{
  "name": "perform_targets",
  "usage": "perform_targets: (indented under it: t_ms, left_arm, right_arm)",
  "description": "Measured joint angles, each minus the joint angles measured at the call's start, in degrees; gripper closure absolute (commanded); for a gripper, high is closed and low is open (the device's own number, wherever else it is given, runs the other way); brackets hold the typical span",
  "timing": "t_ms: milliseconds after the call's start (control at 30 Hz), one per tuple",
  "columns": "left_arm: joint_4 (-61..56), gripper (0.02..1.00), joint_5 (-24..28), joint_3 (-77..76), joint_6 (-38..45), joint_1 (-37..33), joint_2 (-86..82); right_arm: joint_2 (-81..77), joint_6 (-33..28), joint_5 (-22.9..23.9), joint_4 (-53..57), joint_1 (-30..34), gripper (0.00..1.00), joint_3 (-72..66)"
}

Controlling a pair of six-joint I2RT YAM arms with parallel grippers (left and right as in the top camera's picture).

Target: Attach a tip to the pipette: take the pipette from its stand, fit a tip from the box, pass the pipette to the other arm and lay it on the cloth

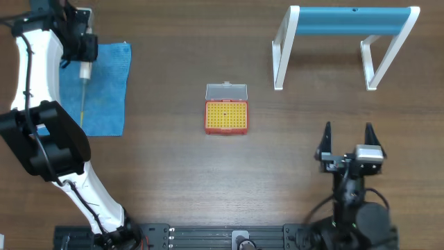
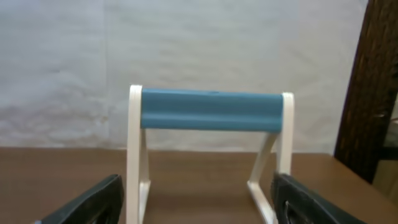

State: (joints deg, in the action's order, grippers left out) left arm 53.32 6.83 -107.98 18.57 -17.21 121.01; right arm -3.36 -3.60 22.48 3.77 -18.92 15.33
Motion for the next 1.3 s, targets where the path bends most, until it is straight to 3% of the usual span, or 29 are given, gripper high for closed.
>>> perform_targets:
  t_ms: [67,133,367,667,767,800,933,1000,1167,1300]
  left_arm:
    - [-3.04,0.991,-0.33,-0.09,-0.85,0.0,2.16]
    - [-3.28,0.991,-0.39,-0.09,-0.87,0.0,4.66]
    - [-3.37,0.991,-0.42,-0.09,-1.16,0.0,9.55]
    - [-3.56,0.987,-0.42,-0.09,-5.92,0.0,14.12]
    - [-3.56,0.7,-0.66,-0.11,-6.1,0.0,14.12]
    - [-3.45,0.485,-0.83,-0.11,-6.1,0.0,14.12]
    - [-3.23,0.145,-0.92,-0.13,-6.82,0.0,14.12]
    - [-3.19,0.069,-0.92,-0.13,-6.82,0.02,14.12]
    - [2.47,0.02,-0.92,-3.61,-6.71,0.0,14.12]
    - [14.73,0.02,0.44,-23.28,-6.71,0.11,14.34]
  right_arm:
    - [0.0,-0.13,-0.04,-10.14,0.0,0.22,-8.74]
    - [0.0,-0.15,-0.15,-12.48,0.0,0.22,-12.74]
    - [0.02,-0.13,-1.6,-1.62,0.0,0.22,-14.95]
    - [-0.04,-0.13,-1.6,-1.68,0.0,0.218,-14.95]
    - [-0.04,-0.13,-1.6,-1.68,0.0,0.215,-14.95]
    - [-0.04,-0.13,-1.6,-1.68,0.0,0.218,-14.95]
    - [-0.04,-0.13,-1.6,-1.68,0.0,0.218,-14.95]
    - [-0.04,-0.13,-1.6,-1.68,0.0,0.218,-14.95]
    - [-0.04,-0.13,-1.6,-1.66,0.0,0.218,-14.95]
    - [-0.04,-0.13,-1.6,-1.66,0.0,0.218,-14.95]
